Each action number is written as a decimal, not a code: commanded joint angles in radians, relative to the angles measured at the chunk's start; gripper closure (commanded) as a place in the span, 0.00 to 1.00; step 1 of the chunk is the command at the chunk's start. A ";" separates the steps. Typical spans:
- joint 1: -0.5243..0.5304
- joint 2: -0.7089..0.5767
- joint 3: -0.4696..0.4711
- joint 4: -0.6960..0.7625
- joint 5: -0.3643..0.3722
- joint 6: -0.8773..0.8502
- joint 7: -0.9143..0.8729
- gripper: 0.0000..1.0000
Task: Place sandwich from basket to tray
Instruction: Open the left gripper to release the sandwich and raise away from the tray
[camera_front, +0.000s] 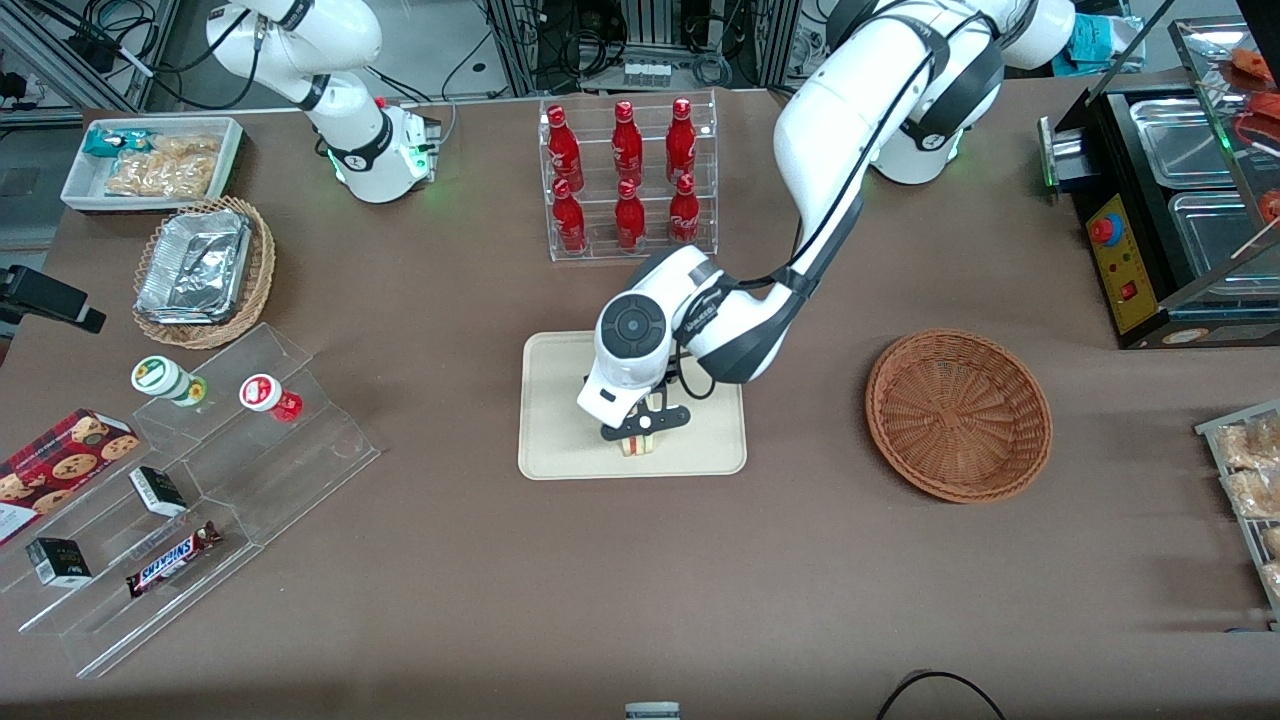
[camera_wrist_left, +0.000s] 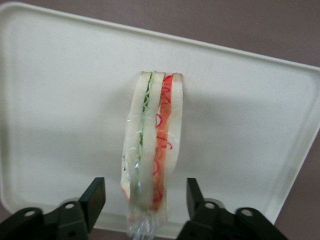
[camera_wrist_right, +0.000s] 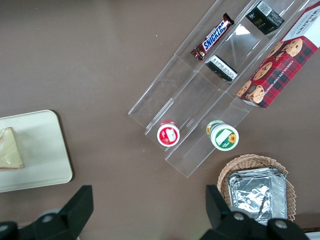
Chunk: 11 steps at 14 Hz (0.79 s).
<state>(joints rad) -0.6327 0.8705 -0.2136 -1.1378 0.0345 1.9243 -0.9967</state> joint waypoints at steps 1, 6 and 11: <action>-0.007 -0.123 0.040 -0.014 0.059 -0.150 -0.022 0.00; 0.122 -0.278 0.076 -0.164 0.064 -0.268 0.011 0.00; 0.338 -0.632 0.076 -0.543 0.029 -0.246 0.395 0.00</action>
<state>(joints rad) -0.3689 0.4497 -0.1290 -1.4642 0.0846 1.6501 -0.7249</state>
